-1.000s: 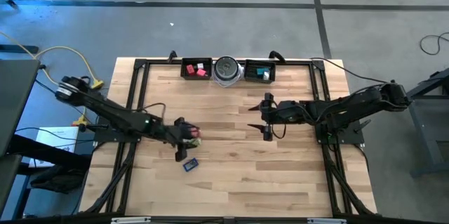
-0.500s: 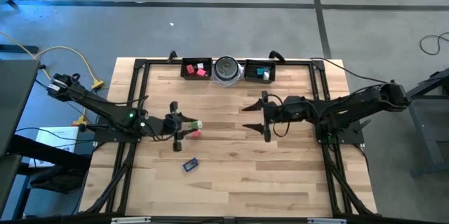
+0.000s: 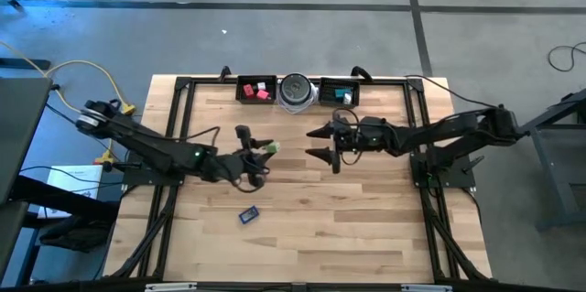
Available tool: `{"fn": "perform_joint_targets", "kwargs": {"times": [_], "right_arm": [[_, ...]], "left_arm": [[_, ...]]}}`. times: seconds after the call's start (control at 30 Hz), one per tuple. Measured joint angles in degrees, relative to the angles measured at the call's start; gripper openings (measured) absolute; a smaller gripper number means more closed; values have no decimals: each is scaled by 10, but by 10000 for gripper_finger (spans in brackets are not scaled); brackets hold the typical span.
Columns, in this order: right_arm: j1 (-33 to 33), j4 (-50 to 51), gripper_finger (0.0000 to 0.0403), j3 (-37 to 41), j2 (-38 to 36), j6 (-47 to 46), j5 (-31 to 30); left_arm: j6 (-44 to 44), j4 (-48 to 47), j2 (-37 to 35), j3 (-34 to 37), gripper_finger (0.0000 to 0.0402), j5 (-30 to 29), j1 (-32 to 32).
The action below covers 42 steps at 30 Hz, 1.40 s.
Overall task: Pick & Place Office items
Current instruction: Put the green charger adapter into the left black basket
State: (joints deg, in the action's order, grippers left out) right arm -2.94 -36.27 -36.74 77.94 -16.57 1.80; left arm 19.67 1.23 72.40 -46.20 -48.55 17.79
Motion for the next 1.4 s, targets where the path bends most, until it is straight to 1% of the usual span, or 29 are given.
{"fn": "perform_joint_targets", "kwargs": {"times": [0.17, 0.37, 0.5, 0.77, 0.9, 1.17, 1.4], "right_arm": [[-1, 1, 270, -20, 23, -3, 2], [-1, -8, 270, -47, 50, -3, 16], [-1, -25, 270, -60, 70, -2, 31], [-2, -26, 270, -84, 96, -8, 32], [-5, -26, 270, -90, 98, -14, 43], [-6, -30, 270, -90, 98, -15, 42], [-6, -44, 270, -90, 106, -21, 43]], "left_arm": [[32, 3, 32, -29, 130, 0, -7], [61, 4, 41, -51, 130, 0, -8], [73, 12, 41, -52, 130, 1, -8], [84, 21, 41, -52, 130, 1, -8], [91, 27, 41, -52, 130, 1, -8], [96, 36, 41, -52, 130, 5, -8], [140, 77, 53, -51, 130, 8, -8]]}}
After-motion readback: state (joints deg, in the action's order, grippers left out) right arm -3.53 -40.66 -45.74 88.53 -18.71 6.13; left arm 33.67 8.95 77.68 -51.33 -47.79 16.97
